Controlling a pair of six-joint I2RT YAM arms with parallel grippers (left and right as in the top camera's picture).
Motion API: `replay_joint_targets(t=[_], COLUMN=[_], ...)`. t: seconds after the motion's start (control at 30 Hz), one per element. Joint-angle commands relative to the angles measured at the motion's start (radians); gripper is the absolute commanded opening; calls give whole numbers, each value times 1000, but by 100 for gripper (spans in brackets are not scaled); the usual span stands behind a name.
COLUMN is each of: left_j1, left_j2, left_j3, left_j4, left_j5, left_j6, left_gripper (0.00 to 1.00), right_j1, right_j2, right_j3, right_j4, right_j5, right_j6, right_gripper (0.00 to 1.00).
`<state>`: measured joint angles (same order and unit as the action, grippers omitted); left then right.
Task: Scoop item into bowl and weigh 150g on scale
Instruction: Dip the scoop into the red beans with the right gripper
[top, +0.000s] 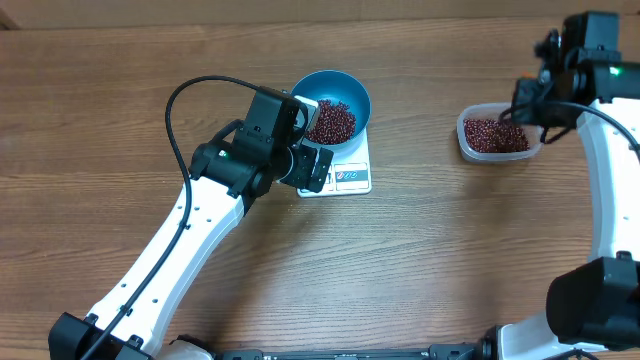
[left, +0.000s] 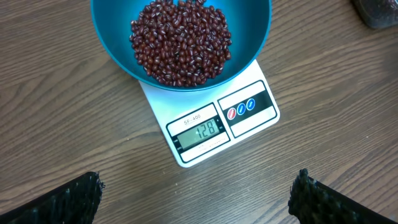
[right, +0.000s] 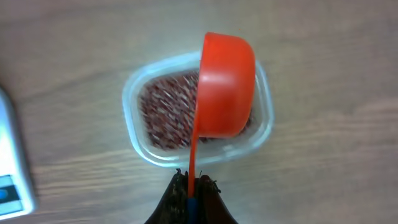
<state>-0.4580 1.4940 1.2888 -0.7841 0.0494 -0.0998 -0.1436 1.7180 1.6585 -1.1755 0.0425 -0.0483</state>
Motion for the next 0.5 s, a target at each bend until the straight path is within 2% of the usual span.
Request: replay_joint_targets(t=[0.0,0.47], left_j1=[-1,-1], left_j2=[-10,-10], left_j3=[-3,-3], left_j4=[3,3], left_j5=[10,10], left_j6=[18,18], left_gripper=[100,100], right_j1=[4,4], right_j2=[0,17], right_j3=[-70,-310], right_j4=[30,277], right_j5=[73,95], right_j6=[-8,-39], right_gripper=[4,4])
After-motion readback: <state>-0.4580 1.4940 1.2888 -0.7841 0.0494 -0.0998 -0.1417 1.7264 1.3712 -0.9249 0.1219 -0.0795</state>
